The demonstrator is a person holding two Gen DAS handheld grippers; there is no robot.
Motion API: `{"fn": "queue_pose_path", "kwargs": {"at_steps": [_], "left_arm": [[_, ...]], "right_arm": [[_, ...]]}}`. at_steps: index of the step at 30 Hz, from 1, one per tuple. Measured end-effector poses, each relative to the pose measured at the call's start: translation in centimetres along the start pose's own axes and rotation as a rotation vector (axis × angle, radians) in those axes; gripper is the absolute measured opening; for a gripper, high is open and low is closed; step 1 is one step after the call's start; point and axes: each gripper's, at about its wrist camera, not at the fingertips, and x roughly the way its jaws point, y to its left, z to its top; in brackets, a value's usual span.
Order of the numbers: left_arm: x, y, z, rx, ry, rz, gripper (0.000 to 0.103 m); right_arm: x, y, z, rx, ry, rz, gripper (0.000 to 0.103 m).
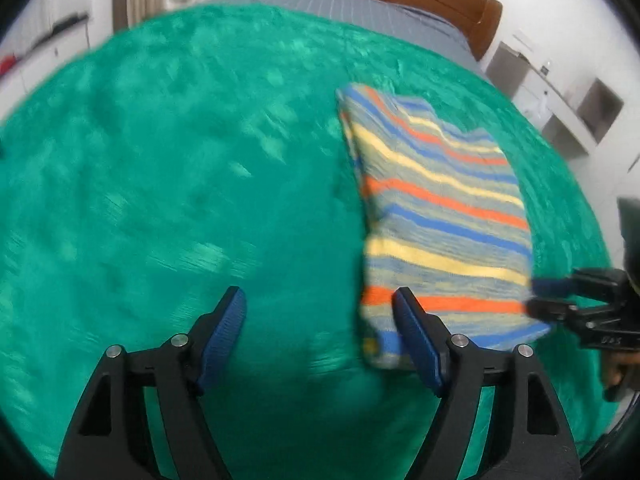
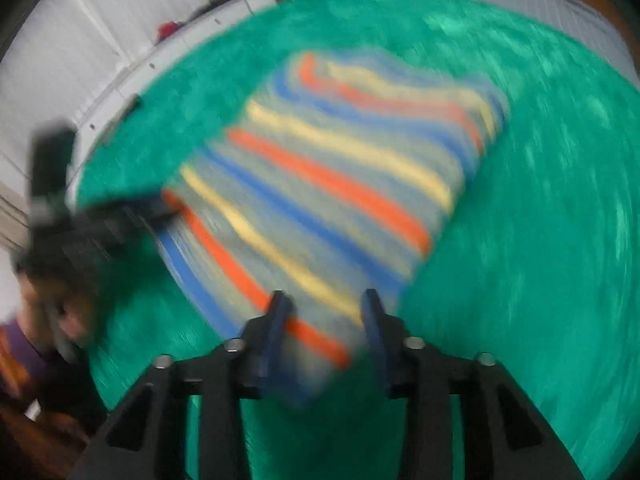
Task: Fold small clothes
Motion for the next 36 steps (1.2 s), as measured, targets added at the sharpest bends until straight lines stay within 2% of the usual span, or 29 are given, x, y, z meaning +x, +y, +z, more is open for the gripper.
{"fn": "queue_pose_path", "kwargs": {"at_steps": [2,4,6,7,8,10,12,14,15,16,17,18,19,20,21,22,24,26,27,29,30,31,32,33,34,35,36], "left_arm": [[-1.4,1.2,0.9,0.028,-0.037,-0.006,0.087],[-1.5,2.3,2.4,0.022,-0.042,-0.091,0.092],[-0.2,2.4,4.1,0.008,-0.004,-0.172,0.094],[1.3,1.8,5.2,0.011,0.039,-0.220,0.096],[2.9,1.3,6.1,0.022,0.085,-0.254,0.096],[6.3,0.4,7.3,0.038,0.153,-0.246,0.095],[8.0,-0.8,7.8,0.031,0.184,-0.242,0.093],[8.9,-2.2,8.6,0.040,0.185,-0.279,0.093],[9.1,-3.1,8.8,0.056,0.190,-0.302,0.090],[9.4,-4.0,9.1,0.075,0.199,-0.318,0.082],[9.8,-4.8,9.2,0.090,0.215,-0.329,0.078],[10.4,-5.5,9.2,0.106,0.237,-0.325,0.067],[10.8,-6.1,9.1,0.119,0.245,-0.312,0.042],[10.8,-6.4,9.0,0.128,0.240,-0.295,0.030],[10.2,-6.6,9.0,0.125,0.224,-0.279,0.020],[9.4,-6.8,9.1,0.120,0.205,-0.283,0.019],[6.3,-7.5,9.3,0.144,0.115,-0.299,0.019],[3.9,-8.2,10.0,0.166,0.040,-0.305,0.019],[3.0,-8.5,10.4,0.168,0.013,-0.306,0.020],[3.0,-9.0,11.2,0.164,-0.003,-0.295,0.033],[3.8,-9.2,11.3,0.163,0.014,-0.271,0.062],[5.1,-9.1,11.0,0.164,0.034,-0.193,0.081],[5.6,-8.9,10.6,0.166,0.035,-0.128,0.082],[5.9,-8.4,9.7,0.171,0.035,-0.046,0.082],[5.7,-7.9,9.0,0.174,0.033,-0.015,0.082],[5.0,-7.4,8.0,0.177,0.021,0.006,0.082],[3.9,-7.2,7.0,0.184,-0.005,0.028,0.083]], "right_arm": [[-1.7,-1.0,-1.2,0.051,-0.027,-0.028,0.035],[-4.3,-1.9,-1.8,0.093,-0.104,-0.049,0.040],[-6.1,-2.5,-1.8,0.129,-0.173,-0.038,0.069],[-6.8,-3.1,-1.6,0.159,-0.212,-0.018,0.074],[-7.4,-4.0,-1.1,0.201,-0.260,0.010,0.076],[-7.3,-5.3,0.0,0.273,-0.296,0.054,0.076],[-6.5,-6.2,1.0,0.330,-0.315,0.074,0.076],[-4.8,-7.6,2.6,0.410,-0.321,0.132,0.076],[-3.8,-8.3,3.2,0.441,-0.316,0.170,0.076],[-2.5,-8.7,3.7,0.466,-0.299,0.206,0.075],[-0.9,-8.6,4.6,0.484,-0.273,0.232,0.072],[0.2,-8.3,4.9,0.490,-0.255,0.262,0.068],[1.6,-7.8,5.4,0.489,-0.228,0.297,0.065],[2.5,-7.0,5.8,0.472,-0.207,0.281,0.053],[2.7,-5.9,6.1,0.433,-0.199,0.221,0.038],[2.3,-4.6,6.6,0.378,-0.197,0.153,0.036],[-0.1,-1.4,7.0,0.252,-0.249,0.008,0.031],[-3.2,1.3,7.0,0.150,-0.332,-0.051,0.030],[-4.4,2.0,7.1,0.128,-0.364,-0.064,0.030],[-6.4,2.2,7.4,0.122,-0.409,-0.074,0.031],[-6.9,1.5,7.6,0.145,-0.413,-0.068,0.032],[-7.0,0.5,7.6,0.182,-0.409,-0.069,0.034],[-6.7,-1.1,7.3,0.238,-0.392,-0.082,0.048],[-6.0,-2.5,6.8,0.282,-0.358,-0.104,0.073],[-5.3,-3.9,6.0,0.325,-0.308,-0.155,0.085],[-4.9,-5.2,4.6,0.370,-0.263,-0.229,0.092],[-5.0,-5.9,3.4,0.393,-0.250,-0.265,0.092]]}}
